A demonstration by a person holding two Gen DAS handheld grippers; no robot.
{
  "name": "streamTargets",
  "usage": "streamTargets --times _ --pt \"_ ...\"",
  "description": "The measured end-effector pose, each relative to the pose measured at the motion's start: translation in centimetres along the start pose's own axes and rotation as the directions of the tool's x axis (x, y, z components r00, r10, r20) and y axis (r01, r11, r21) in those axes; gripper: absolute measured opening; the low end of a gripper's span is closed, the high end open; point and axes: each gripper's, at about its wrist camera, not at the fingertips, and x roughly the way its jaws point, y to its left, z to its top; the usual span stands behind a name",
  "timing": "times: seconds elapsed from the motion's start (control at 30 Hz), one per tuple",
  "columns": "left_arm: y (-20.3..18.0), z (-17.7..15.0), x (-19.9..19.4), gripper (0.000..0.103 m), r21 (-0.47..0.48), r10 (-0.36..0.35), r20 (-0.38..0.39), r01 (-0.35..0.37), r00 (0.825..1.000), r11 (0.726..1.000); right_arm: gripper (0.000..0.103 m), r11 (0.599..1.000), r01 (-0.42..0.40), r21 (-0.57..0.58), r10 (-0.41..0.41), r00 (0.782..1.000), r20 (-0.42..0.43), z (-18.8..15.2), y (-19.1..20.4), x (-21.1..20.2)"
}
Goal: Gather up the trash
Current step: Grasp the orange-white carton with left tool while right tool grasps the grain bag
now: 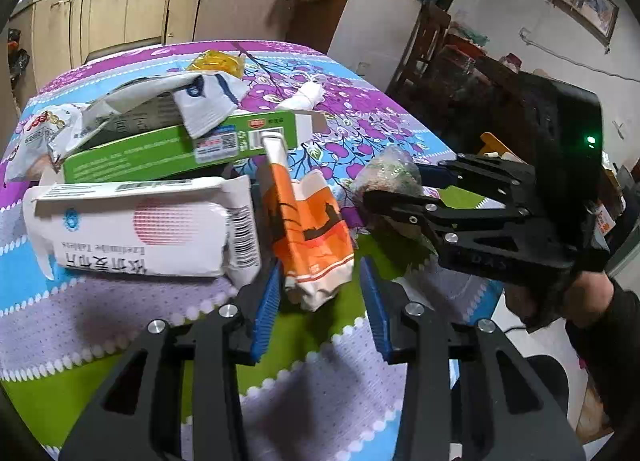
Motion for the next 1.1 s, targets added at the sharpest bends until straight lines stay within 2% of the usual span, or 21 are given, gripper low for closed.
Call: streamTargets --times 0.07,0.13,0.37,0.67,0.83,0.97,1.1 --pt "-0.1 0.0 0.1 0.030 -0.012 0.012 0.007 -0.012 1.000 1.000 0.038 0.999 0.013 0.035 -0.014 1.000 0.020 -0.4 -0.2 -0.5" --pt "0.1 -0.1 0.1 0.015 -0.033 0.025 0.017 -0.025 1.000 0.999 0.031 0.996 0.016 0.083 -0.020 0.999 0.049 -0.8 -0.6 -1.3" --pt "0.7 -0.7 -0.2 0.009 -0.100 0.063 0.047 -0.058 0.997 0.993 0.030 0.984 0.046 0.171 -0.068 0.990 0.120 -1.7 -0.6 -4.0" --pt "-2.0 -1.0 -3.7 0.009 -0.068 0.136 0.159 -0.127 0.978 0.990 0.030 0.962 0.100 0.252 -0.155 0.966 0.209 -2.3 0.2 -9.3" --pt "-3.9 -0.8 -6.9 0.009 -0.040 0.189 0.239 -0.185 0.953 0.982 0.030 0.953 0.132 0.273 -0.202 0.947 0.248 -2.5 1.1 -12.1" --pt "-5.5 -0.5 -9.7 0.009 -0.030 0.253 0.318 -0.257 0.914 0.966 0.030 0.949 0.164 0.270 -0.243 0.926 0.291 -2.0 2.3 -14.4" --pt "-6.9 0.1 -11.9 0.009 -0.028 0.284 0.373 -0.295 0.883 0.955 0.030 0.947 0.182 0.264 -0.267 0.903 0.336 -1.0 3.5 -16.8"
